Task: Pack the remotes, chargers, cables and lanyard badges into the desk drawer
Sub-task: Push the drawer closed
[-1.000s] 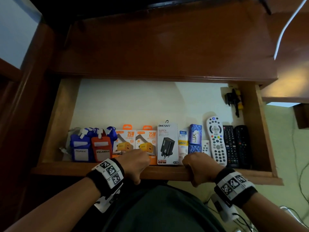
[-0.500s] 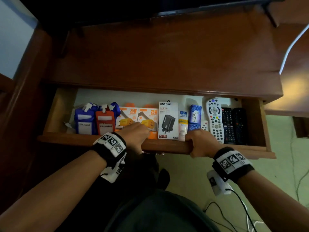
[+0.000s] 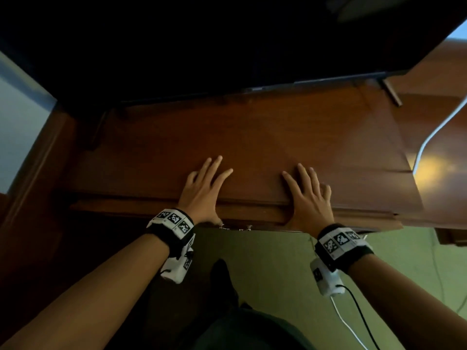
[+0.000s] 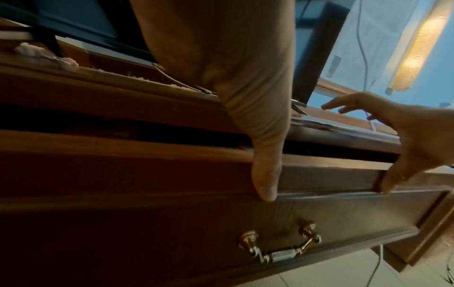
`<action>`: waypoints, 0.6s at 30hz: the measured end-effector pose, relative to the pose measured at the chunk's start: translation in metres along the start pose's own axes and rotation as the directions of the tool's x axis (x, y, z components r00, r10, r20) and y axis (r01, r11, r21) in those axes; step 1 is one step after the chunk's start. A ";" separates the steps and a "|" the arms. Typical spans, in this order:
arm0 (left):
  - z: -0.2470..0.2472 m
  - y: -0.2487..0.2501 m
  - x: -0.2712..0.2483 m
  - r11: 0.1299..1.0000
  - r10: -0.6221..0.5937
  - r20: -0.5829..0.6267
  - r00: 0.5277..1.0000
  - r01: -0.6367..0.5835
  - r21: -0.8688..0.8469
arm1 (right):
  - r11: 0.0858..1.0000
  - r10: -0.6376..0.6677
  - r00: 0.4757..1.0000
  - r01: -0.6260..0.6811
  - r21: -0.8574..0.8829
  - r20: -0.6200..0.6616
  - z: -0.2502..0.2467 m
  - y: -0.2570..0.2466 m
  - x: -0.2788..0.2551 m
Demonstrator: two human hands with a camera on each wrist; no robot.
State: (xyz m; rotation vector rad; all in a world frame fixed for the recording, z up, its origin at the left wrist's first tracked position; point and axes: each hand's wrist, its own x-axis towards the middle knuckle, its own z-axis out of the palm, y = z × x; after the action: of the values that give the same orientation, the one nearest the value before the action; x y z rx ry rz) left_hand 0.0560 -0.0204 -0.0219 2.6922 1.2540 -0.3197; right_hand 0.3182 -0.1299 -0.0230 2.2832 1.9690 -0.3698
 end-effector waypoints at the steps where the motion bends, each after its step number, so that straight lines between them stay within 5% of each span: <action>1: -0.001 -0.004 0.008 1.000 0.000 0.002 1.000 0.000 0.003 | 1.000 0.005 1.000 -0.005 -0.023 0.015 -0.002 0.003 0.011; 11: 0.005 -0.011 0.024 0.989 0.081 0.013 0.997 -0.082 0.124 | 0.997 -0.015 0.999 0.012 -0.074 -0.039 -0.001 0.010 0.030; 18: -0.003 -0.011 0.023 0.998 0.051 0.065 0.997 -0.049 -0.031 | 1.000 0.001 1.000 -0.002 -0.032 -0.016 -0.001 0.007 0.027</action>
State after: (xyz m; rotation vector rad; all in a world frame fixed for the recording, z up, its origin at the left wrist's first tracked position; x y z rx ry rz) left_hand 0.0627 0.0043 -0.0257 2.6606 1.1626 -0.3769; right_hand 0.3290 -0.1053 -0.0289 2.2752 1.9663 -0.3190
